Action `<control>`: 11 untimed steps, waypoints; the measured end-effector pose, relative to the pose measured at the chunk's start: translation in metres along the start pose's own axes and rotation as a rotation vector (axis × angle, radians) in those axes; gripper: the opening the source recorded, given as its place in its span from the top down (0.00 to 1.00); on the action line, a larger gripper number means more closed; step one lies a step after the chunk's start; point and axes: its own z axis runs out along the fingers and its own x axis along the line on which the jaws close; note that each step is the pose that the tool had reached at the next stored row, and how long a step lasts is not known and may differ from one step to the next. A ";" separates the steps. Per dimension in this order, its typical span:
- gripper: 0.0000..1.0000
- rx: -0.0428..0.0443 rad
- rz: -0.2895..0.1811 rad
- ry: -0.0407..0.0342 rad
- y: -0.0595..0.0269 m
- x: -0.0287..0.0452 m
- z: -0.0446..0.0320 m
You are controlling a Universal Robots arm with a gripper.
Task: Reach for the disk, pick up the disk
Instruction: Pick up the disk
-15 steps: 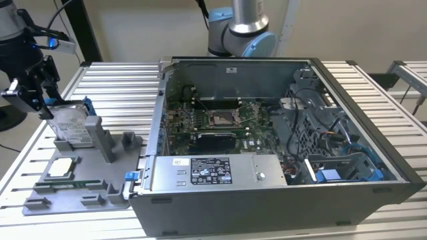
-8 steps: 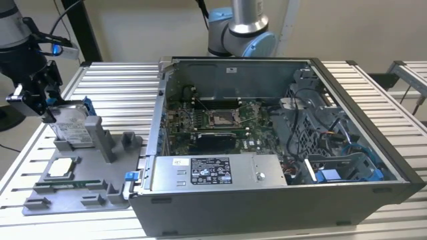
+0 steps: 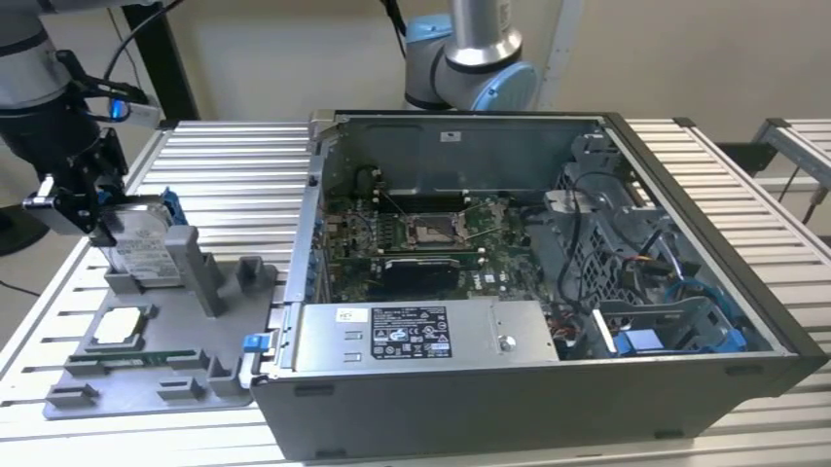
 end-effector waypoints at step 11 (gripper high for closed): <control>0.00 -0.0016 0.005 -0.0006 -0.0001 -0.0027 0.0181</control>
